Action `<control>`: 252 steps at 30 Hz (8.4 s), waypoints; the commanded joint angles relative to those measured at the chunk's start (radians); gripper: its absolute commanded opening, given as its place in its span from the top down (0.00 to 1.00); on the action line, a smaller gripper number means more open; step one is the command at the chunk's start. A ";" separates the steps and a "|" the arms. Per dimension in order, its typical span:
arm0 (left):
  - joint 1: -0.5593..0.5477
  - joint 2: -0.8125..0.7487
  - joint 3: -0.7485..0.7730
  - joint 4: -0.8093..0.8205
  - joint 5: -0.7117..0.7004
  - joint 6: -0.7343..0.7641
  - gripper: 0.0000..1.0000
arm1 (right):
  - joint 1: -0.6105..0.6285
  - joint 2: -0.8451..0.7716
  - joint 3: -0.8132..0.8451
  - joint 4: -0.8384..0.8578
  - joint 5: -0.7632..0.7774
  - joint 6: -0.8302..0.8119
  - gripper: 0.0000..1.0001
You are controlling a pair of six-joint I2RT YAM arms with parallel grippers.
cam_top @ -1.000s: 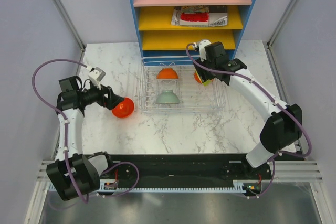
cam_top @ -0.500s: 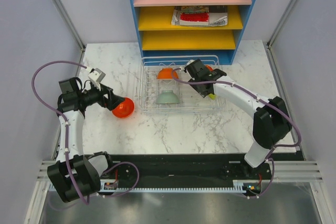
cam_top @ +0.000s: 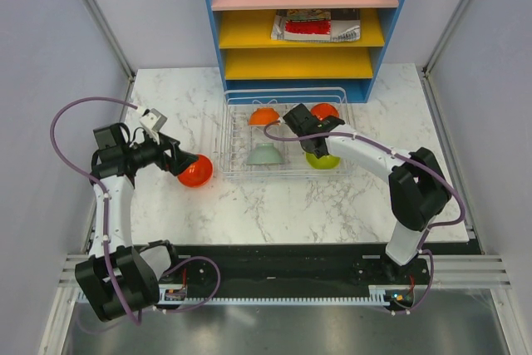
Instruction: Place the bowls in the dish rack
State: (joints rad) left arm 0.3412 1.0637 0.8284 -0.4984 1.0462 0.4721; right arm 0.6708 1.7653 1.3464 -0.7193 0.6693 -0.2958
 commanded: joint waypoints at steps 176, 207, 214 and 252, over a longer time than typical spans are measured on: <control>-0.831 0.527 0.716 0.170 -0.506 -0.297 0.17 | -0.372 -0.244 -0.085 0.704 -1.714 0.724 1.00; -0.174 0.167 0.084 0.004 -0.348 -0.058 0.00 | -0.286 -0.389 -0.073 0.181 -0.682 0.093 1.00; -0.156 0.140 0.064 -0.017 -0.325 -0.021 0.00 | -0.226 -0.323 -0.131 0.196 -0.554 0.047 1.00; -0.146 0.137 0.055 -0.045 -0.264 0.007 0.00 | -0.056 -0.076 -0.125 0.103 -0.349 -0.003 0.52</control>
State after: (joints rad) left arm 0.1905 1.2171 0.8848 -0.5438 0.7452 0.4408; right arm 0.6052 1.6703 1.2034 -0.5194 0.3992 -0.3012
